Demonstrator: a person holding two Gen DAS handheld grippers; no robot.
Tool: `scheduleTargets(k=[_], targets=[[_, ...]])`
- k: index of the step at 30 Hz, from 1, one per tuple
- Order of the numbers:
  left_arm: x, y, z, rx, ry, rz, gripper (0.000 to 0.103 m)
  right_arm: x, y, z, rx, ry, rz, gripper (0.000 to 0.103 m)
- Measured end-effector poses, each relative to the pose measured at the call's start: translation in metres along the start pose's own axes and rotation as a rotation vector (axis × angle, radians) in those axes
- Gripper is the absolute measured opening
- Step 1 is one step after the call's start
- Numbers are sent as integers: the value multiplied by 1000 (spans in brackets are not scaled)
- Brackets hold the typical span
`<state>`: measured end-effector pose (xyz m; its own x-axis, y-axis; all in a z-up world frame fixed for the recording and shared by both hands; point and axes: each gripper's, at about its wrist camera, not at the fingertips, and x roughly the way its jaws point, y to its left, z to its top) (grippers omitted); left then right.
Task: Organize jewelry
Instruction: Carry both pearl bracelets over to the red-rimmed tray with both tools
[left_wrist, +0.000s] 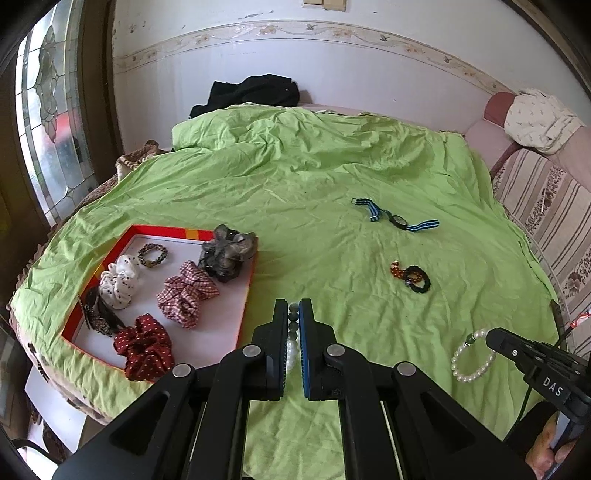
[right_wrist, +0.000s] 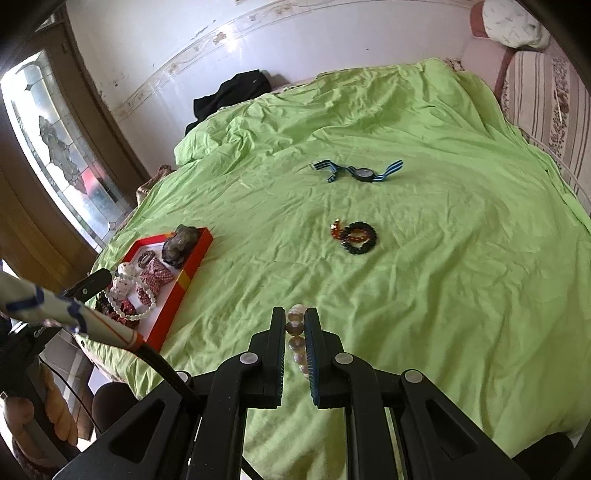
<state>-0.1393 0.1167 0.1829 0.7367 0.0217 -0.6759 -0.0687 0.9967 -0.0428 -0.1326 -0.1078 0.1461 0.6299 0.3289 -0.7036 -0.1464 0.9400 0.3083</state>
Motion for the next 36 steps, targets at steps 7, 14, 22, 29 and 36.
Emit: scheduleTargets(k=[7,14,22,29,36], targets=[[3,22,-4,-38,13,19,6,5,22,-2,-42,16,4,11],[10,54,-8,-86,28,36,6,16,53,-1,-105,38,12,11],[22,97,-13,-149,57,74,6,35,100,6,-189,69,53,11],[23,131,-8,-168,59,132,6,58,142,11,-264,99,110,11],[27,156,18,-109,57,189,6,80,179,18,-325,116,179,11]])
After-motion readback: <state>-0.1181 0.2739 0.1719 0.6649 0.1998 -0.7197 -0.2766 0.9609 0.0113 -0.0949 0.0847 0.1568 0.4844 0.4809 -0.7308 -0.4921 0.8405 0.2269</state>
